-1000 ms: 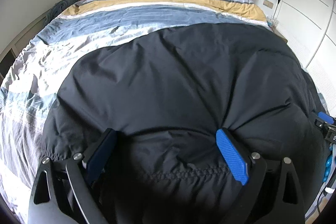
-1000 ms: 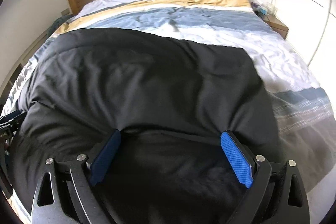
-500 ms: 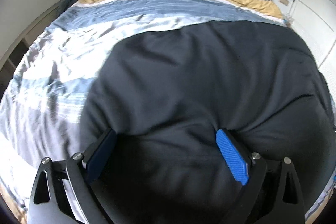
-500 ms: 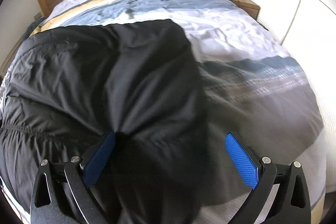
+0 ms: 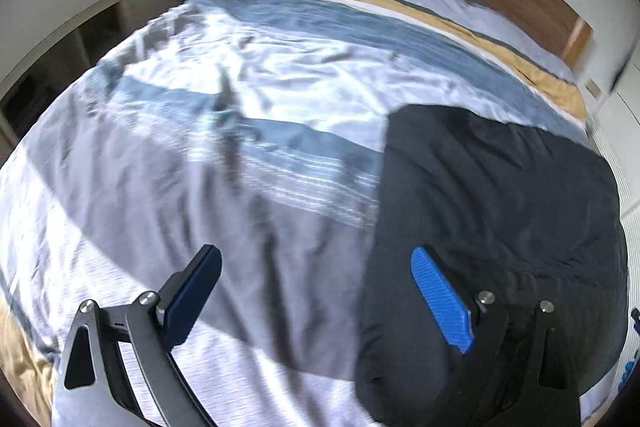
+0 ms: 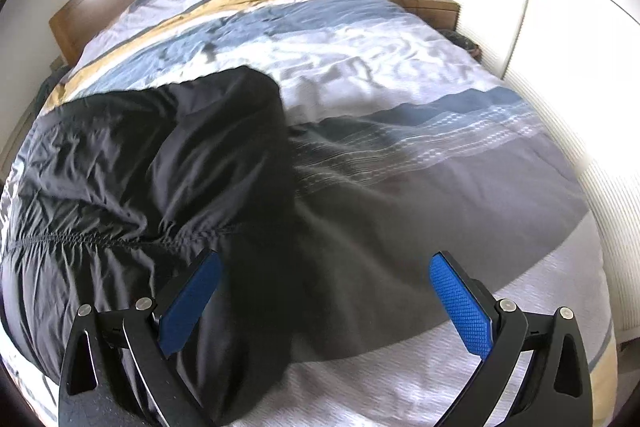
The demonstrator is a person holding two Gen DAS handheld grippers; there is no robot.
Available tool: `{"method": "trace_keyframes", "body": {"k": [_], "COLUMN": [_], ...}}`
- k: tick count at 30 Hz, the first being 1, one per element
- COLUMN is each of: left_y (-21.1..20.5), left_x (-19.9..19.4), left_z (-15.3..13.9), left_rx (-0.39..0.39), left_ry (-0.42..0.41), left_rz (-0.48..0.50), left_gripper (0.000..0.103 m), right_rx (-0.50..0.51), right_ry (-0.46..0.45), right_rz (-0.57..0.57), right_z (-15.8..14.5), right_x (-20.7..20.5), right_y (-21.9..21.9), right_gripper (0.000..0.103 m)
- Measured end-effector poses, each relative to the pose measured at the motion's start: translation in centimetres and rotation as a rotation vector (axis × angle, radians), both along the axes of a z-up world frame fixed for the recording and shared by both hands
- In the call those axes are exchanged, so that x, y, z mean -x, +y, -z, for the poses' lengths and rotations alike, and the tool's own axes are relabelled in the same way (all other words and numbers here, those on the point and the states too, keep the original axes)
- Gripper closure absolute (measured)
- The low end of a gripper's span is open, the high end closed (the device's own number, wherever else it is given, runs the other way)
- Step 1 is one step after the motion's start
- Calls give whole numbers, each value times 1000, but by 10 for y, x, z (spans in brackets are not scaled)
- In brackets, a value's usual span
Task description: Fold large clothes
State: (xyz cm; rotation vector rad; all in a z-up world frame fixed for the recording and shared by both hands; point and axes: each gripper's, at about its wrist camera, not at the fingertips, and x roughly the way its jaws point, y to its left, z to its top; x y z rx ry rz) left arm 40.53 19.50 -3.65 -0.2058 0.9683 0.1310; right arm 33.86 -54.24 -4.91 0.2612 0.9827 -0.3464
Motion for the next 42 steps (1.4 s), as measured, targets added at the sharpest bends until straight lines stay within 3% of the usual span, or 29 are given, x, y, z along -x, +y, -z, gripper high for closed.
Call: {"method": "trace_keyframes", "body": {"k": [4, 8, 11, 14, 18, 24, 27, 36, 40, 42], "left_y": [18, 17, 14, 16, 24, 28, 27, 6, -8, -14], "left_x": [16, 36, 51, 64, 79, 84, 84, 50, 24, 13], "left_z": [-9, -18, -24, -26, -21, -3, 1, 7, 17, 22], "left_rx": [-11, -66, -55, -4, 70, 173, 190, 358, 475, 491], "left_ry": [-1, -7, -26, -33, -19, 47, 32, 33, 58, 70], "left_rz": [-24, 19, 49, 69, 99, 132, 132, 217, 264, 262], "left_gripper": [6, 6, 6, 6, 6, 6, 6, 6, 6, 6], "right_rx": [21, 37, 23, 38, 29, -55, -70, -205, -269, -291], "right_ry": [0, -12, -21, -6, 83, 86, 94, 52, 61, 65], "right_rz": [4, -9, -35, -78, -126, -58, -44, -52, -49, -48], "right_z": [-13, -28, -37, -39, -31, -25, -20, -6, 6, 12], "right_x": [12, 28, 41, 52, 65, 84, 81, 44, 26, 18], "right_y": [-3, 3, 10, 21, 29, 25, 24, 26, 23, 20], "right_gripper": [1, 1, 0, 1, 1, 0, 0, 0, 0, 0]}}
